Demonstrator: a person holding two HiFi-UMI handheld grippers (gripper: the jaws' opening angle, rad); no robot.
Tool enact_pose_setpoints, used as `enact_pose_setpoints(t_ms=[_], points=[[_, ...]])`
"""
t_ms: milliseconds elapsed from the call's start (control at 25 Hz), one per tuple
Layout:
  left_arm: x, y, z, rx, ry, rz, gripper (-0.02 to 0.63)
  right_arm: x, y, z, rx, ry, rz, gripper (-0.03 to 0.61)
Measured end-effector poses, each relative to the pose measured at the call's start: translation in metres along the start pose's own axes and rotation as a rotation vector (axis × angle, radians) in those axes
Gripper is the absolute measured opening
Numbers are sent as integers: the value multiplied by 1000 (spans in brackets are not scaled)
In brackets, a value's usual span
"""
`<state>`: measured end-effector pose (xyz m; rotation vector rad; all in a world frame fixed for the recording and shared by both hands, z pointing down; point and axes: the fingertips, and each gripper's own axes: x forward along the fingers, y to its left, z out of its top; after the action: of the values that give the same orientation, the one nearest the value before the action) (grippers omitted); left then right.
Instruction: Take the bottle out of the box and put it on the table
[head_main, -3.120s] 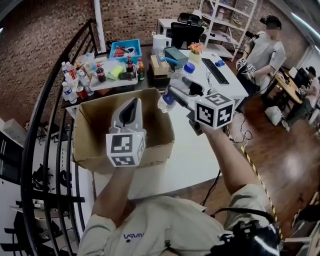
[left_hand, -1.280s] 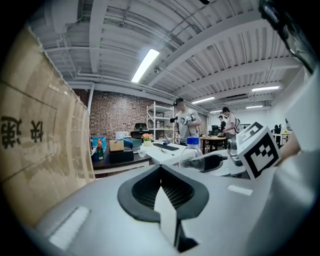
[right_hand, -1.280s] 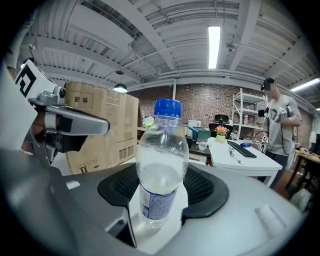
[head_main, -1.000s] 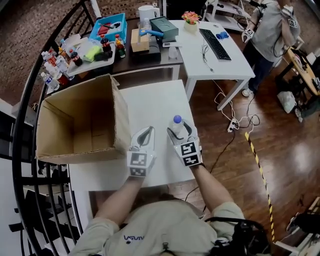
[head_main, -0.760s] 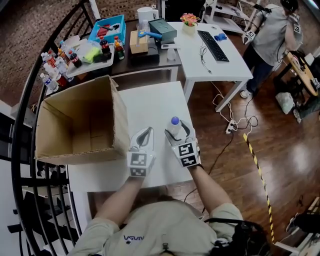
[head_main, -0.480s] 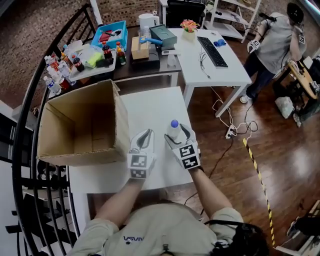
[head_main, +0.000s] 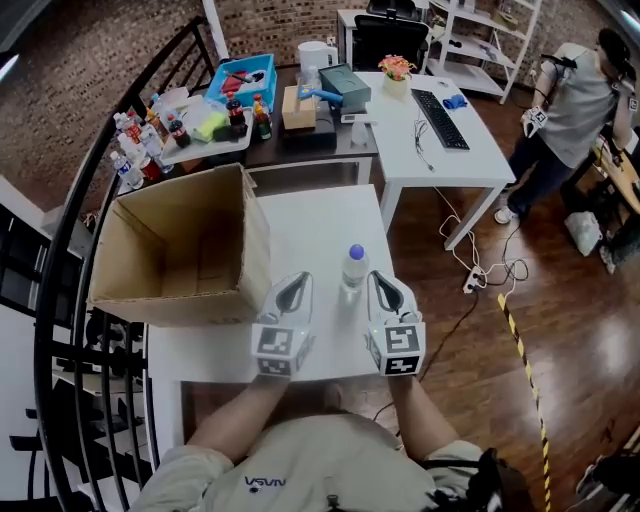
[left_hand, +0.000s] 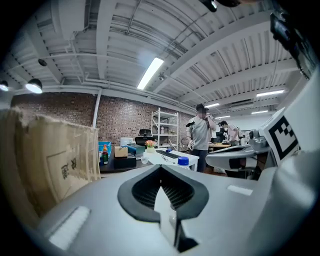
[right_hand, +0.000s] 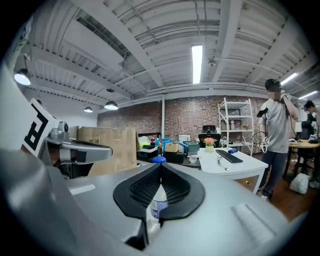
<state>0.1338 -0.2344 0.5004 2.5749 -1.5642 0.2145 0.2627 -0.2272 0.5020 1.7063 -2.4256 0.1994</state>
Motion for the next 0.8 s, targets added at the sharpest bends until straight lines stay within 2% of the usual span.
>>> enact_pose_setpoints(t_ms=[240,520,800], points=[[-34,-11,26,-11,-45,3,0,-18,17,34,12,-63,15,2],[-72,-9,42,5,-95,11,3,-31,55,38,0,-66,41,21],[-145,23,49,-3,-132,68,2,-61,103,50,-20,-86,37,20]])
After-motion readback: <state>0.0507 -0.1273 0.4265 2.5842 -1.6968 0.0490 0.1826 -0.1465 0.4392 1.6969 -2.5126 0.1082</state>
